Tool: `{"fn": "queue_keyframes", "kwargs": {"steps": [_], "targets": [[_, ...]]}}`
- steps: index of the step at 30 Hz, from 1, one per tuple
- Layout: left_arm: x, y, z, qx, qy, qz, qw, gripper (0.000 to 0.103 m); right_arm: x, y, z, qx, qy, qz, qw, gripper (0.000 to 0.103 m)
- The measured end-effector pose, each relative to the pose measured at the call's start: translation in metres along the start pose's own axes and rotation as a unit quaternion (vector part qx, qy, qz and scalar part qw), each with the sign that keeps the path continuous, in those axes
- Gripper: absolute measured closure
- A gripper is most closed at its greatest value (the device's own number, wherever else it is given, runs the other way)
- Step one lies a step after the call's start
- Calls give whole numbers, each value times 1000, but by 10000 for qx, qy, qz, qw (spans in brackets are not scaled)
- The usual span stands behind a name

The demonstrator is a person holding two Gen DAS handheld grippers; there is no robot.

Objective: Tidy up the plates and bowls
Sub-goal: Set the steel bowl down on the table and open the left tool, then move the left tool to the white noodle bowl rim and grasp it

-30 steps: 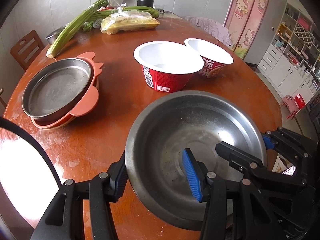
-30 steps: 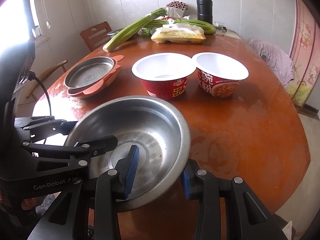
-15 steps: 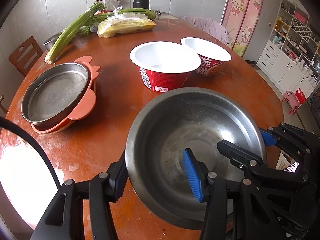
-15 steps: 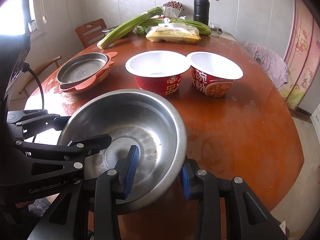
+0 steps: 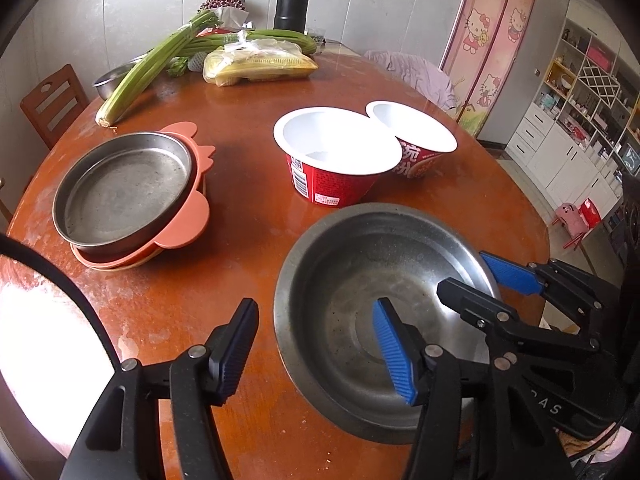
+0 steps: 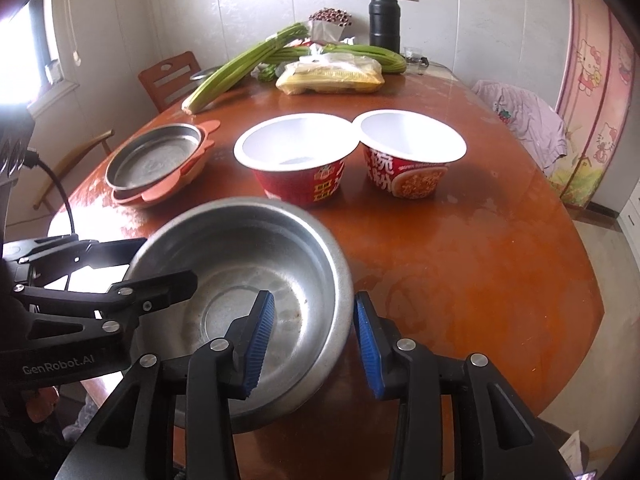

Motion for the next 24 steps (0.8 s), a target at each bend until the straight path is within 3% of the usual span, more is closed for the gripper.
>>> {"fn": "queue_keyframes", "kwargs": {"steps": [24], "targets": [[-19, 56, -14, -43, 123, 223, 9997, 39, -7, 50, 19, 607, 283, 193, 9976, 47]]}}
Point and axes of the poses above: each gripper's, at about its wrist camera, not at the fingertips, and x roughly the way its jaws point, z to its right, y to its top, the point moved 9 cm from there along x, roughly the way its jaws point, and after that the axes turned 4 degrees about -x, right-handed, at the moved point
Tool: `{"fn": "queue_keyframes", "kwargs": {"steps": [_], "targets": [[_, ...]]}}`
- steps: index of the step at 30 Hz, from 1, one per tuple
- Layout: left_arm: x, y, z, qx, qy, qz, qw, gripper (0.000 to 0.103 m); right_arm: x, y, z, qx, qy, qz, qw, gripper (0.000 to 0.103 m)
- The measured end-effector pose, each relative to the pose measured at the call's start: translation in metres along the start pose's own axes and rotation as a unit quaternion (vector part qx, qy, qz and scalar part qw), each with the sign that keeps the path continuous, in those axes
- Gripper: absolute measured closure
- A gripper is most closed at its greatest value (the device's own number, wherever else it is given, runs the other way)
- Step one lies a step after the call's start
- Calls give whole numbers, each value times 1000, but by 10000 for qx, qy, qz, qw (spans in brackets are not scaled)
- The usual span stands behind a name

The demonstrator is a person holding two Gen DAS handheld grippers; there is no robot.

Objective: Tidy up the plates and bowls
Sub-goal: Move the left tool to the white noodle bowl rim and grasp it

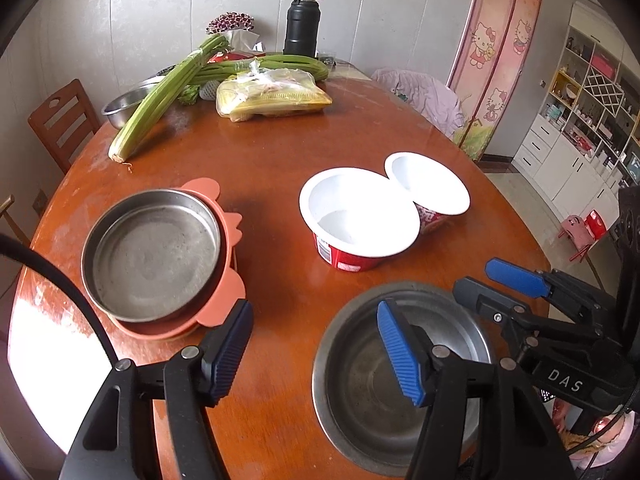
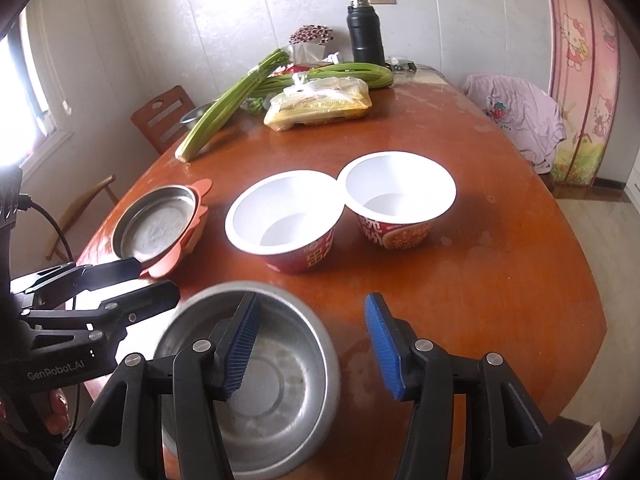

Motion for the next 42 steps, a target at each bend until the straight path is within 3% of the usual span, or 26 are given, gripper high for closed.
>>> {"fn": "queue_keyframes", "kwargs": {"steps": [21, 39, 42], "targets": [[52, 58, -6, 13, 85, -289, 9995, 39, 44, 33, 16, 651, 196, -306, 9972, 47], [107, 64, -9, -62, 85, -809, 9967, 39, 83, 37, 19, 757, 405, -754, 9935, 48], [114, 62, -9, -76, 87, -917, 9957, 39, 85, 39, 18, 697, 410, -763, 9938, 52]]}}
Point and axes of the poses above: each gripper's, at about its wrist camera, not at the fingertips, and x roughly the way its jaws point, z to its right, y to its top, the point moved 9 cm from there along x, roughly the way its jaws point, and after that the axes turned 4 degrees about -x, right-handed, at the moved point
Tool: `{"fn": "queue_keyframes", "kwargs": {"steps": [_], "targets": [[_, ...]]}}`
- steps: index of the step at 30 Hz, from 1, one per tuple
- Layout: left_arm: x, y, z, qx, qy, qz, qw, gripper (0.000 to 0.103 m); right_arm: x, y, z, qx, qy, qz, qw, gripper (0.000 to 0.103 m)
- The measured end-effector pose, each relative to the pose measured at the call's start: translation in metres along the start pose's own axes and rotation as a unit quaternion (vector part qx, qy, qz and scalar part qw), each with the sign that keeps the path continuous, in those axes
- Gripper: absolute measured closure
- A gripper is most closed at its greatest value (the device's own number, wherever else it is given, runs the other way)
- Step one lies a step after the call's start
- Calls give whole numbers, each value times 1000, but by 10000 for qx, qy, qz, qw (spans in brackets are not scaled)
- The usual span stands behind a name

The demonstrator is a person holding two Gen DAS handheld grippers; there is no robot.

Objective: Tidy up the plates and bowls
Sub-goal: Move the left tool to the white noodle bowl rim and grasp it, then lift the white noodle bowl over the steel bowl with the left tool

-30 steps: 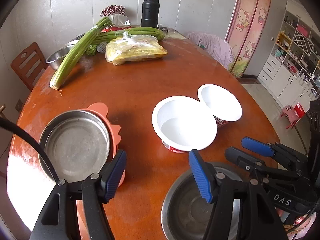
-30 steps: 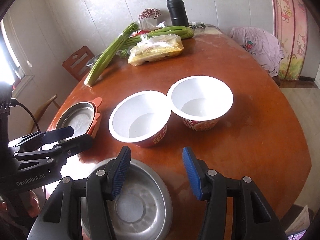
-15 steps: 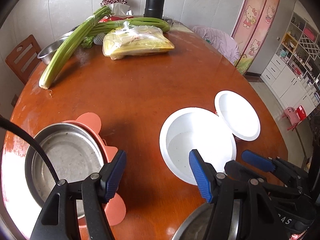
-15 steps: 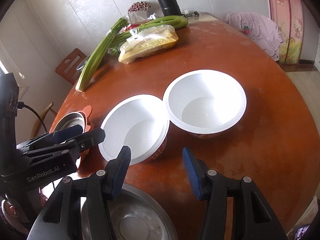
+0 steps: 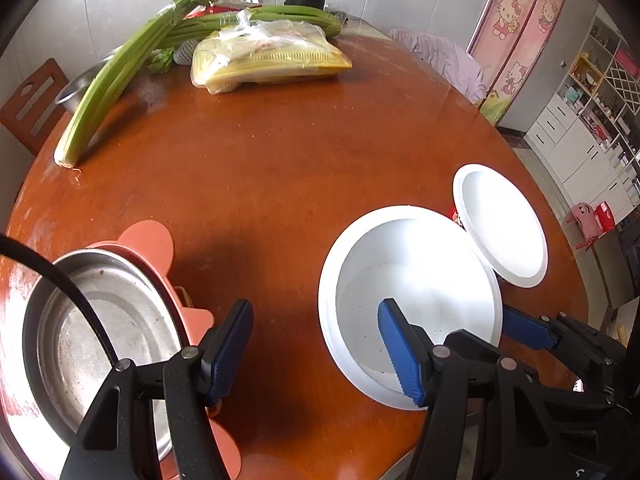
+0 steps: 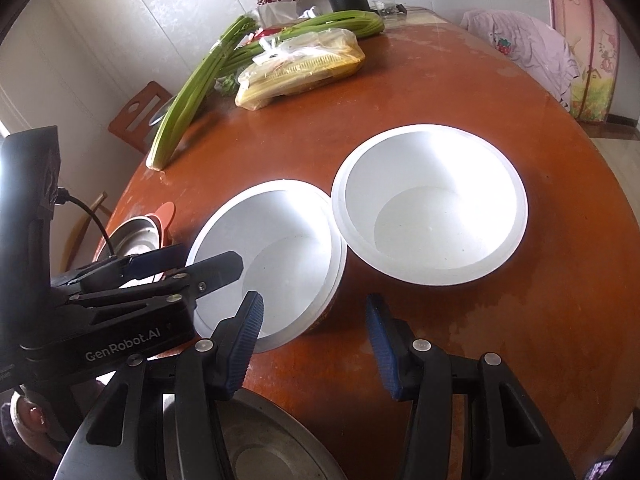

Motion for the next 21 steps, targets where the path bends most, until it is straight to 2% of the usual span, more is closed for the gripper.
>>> {"fn": "queue_keyframes", "kwargs": {"steps": [3, 6, 16, 21], "targets": [[5, 0, 1, -3, -3, -63, 10000, 41, 2, 1, -3, -82, 30, -14, 10000, 55], [8, -1, 3, -12, -96, -129, 9999, 48, 3, 3, -5, -138, 91, -22, 9999, 59], [9, -8, 16, -111, -671, -332, 9971, 78, 3, 3, -11, -199, 225, 23, 9995, 64], [2, -8, 19, -88, -684, -237, 9973, 79, -2, 3, -13, -231, 246, 95, 9994, 65]]}}
Point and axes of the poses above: each gripper's, at about its wrist camera, not at the fingertips, and x roughly the way its jaws point, z to its right, y to its top, the point moved 9 cm from there along x, roughly the way its jaws point, and after that the axes turned 4 degrees about -x, right-handed, at the moved point
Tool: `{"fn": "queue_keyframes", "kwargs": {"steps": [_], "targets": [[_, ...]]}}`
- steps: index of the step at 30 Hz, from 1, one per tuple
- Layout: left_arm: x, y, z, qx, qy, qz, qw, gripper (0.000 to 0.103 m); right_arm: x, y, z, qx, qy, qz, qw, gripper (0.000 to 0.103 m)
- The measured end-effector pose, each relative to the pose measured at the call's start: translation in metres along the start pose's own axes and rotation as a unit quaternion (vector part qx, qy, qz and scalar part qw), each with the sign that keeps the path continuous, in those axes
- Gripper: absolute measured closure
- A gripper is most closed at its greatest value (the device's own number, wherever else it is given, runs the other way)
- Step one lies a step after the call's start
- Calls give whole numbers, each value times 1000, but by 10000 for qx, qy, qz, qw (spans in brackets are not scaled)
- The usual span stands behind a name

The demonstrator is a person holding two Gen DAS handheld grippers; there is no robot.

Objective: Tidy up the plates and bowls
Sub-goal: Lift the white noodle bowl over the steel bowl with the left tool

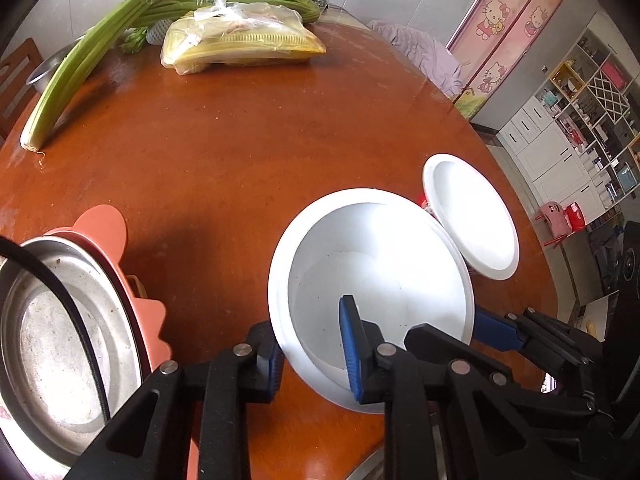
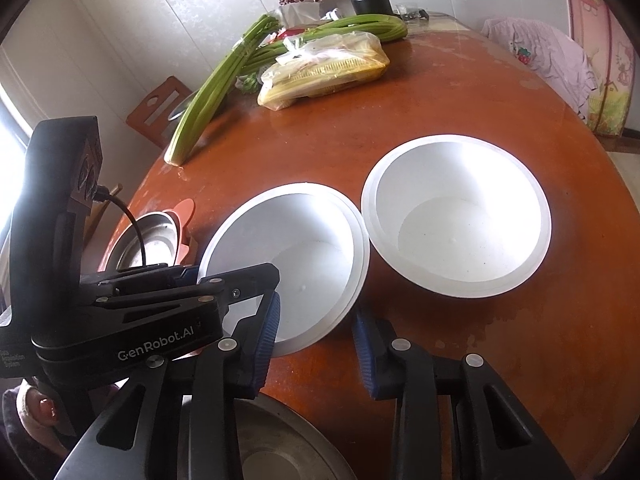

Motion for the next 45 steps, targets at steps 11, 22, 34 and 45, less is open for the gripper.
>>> {"fn": "queue_keyframes", "kwargs": {"steps": [11, 22, 34, 45], "targets": [[-28, -1, 4, 78, 38, 281, 9996, 79, -21, 5, -13, -192, 3, 239, 9995, 65], [-71, -15, 16, 216, 66, 660, 9976, 79, -56, -1, -32, -390, -30, 574, 9976, 65], [-103, -45, 26, 317, 83, 872, 9957, 79, -90, -22, -50, -556, -61, 818, 9951, 65], [-110, -80, 38, 412, 114, 898, 9950, 79, -108, -50, -53, -608, -49, 863, 9944, 64]]}}
Point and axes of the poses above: each gripper's, at about its wrist camera, not at the fingertips, and x roughly the way its jaws point, z to its right, y to its top, the point moved 9 cm from there along x, roughly the way its jaws point, and after that the axes turned 4 degrees about -x, right-handed, at the moved point
